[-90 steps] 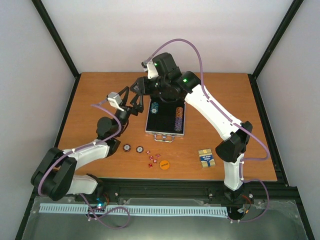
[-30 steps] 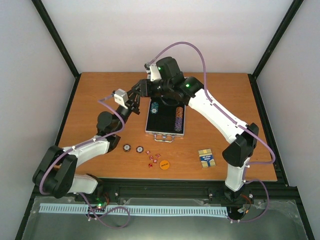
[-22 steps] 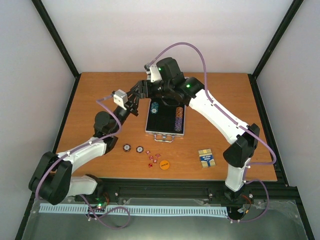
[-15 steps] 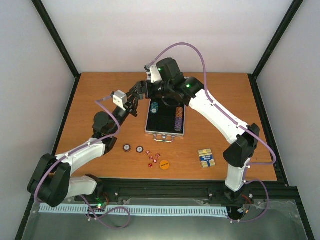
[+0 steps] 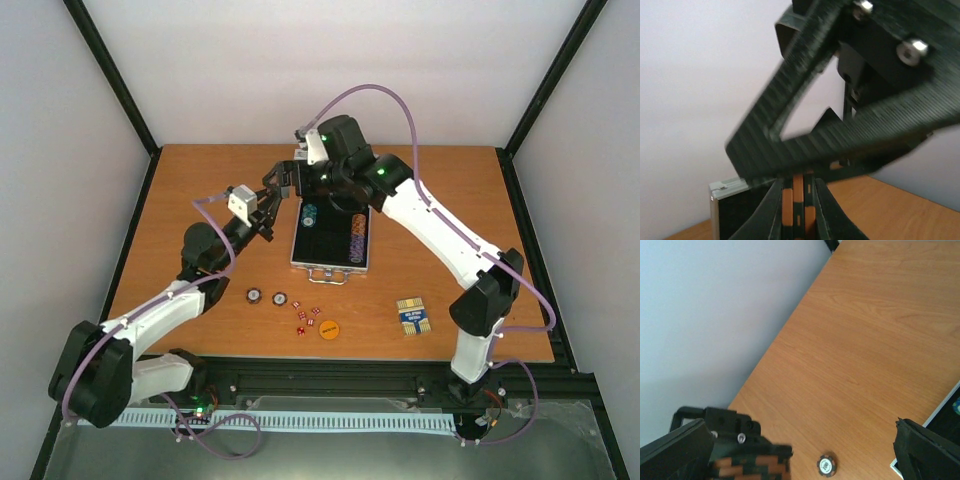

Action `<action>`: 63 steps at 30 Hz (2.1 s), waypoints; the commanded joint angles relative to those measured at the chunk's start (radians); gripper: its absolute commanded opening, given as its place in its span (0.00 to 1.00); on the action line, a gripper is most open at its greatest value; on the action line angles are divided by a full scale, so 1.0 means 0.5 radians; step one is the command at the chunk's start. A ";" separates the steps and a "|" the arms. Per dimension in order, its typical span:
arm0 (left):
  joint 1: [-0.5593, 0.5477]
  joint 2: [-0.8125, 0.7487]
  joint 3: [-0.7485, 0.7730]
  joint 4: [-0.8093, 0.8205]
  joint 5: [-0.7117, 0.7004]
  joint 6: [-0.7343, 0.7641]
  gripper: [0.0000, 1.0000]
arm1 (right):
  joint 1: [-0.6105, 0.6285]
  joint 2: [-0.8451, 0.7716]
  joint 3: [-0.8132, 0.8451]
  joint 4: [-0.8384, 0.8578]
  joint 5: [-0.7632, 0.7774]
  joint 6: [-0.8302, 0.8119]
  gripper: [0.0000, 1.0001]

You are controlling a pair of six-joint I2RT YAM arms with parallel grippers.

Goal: Pack up texas hold em set

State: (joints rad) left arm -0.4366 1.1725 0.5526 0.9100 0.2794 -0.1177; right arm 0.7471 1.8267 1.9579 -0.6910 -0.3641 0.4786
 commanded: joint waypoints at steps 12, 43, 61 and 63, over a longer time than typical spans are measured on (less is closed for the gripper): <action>0.017 -0.190 0.118 -0.979 0.277 0.206 0.01 | -0.183 -0.312 -0.142 0.098 0.511 -0.120 1.00; 0.097 1.447 1.744 -3.076 0.434 1.606 0.01 | -0.700 -0.920 -1.408 0.455 0.620 -0.148 1.00; 0.063 1.686 1.937 -3.215 0.226 1.951 0.01 | -0.814 -0.852 -1.461 0.453 0.555 -0.170 1.00; 0.045 1.719 1.960 -3.235 0.177 1.952 0.01 | -0.827 -0.847 -1.467 0.462 0.534 -0.167 1.00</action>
State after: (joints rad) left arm -0.3977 2.0205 1.4971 -0.6811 0.3969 0.8051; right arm 0.3527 1.3918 1.2377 -0.4820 -0.0757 0.4065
